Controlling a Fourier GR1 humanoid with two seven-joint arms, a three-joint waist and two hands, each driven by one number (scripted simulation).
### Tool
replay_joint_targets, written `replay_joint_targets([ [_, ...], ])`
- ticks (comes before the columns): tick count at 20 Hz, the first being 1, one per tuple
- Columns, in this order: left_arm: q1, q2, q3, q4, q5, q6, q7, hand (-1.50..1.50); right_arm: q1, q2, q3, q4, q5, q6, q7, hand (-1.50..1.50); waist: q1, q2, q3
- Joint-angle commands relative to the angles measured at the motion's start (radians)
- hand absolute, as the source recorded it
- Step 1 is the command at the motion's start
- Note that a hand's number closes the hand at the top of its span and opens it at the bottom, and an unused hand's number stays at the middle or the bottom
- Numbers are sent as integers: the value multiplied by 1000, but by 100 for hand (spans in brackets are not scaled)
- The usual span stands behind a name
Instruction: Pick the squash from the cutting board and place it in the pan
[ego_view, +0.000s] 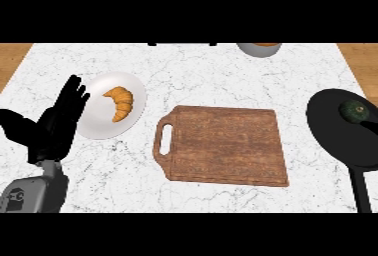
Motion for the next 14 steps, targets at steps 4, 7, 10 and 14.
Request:
replay_joint_targets([
  [4, 36, -26, -18, -32, -21, 24, -5, 0, 101, -102, -187, -1, -246, 227, -133, -150, -12, -4, 0],
  [7, 49, 3, 6, -61, 0, 9, 26, 0, 227, -109, -248, 3, -333, 372, -249, -150, -20, -8, 0],
  [10, 61, -12, 6, -23, -3, 3, -29, 0, 310, -119, -270, -6, -392, 526, -303, -150, -23, -7, -2],
  [14, -23, 5, 16, -22, 7, 12, 43, 0, 402, -187, -263, 16, -424, 660, -366, -150, -11, -2, -1],
])
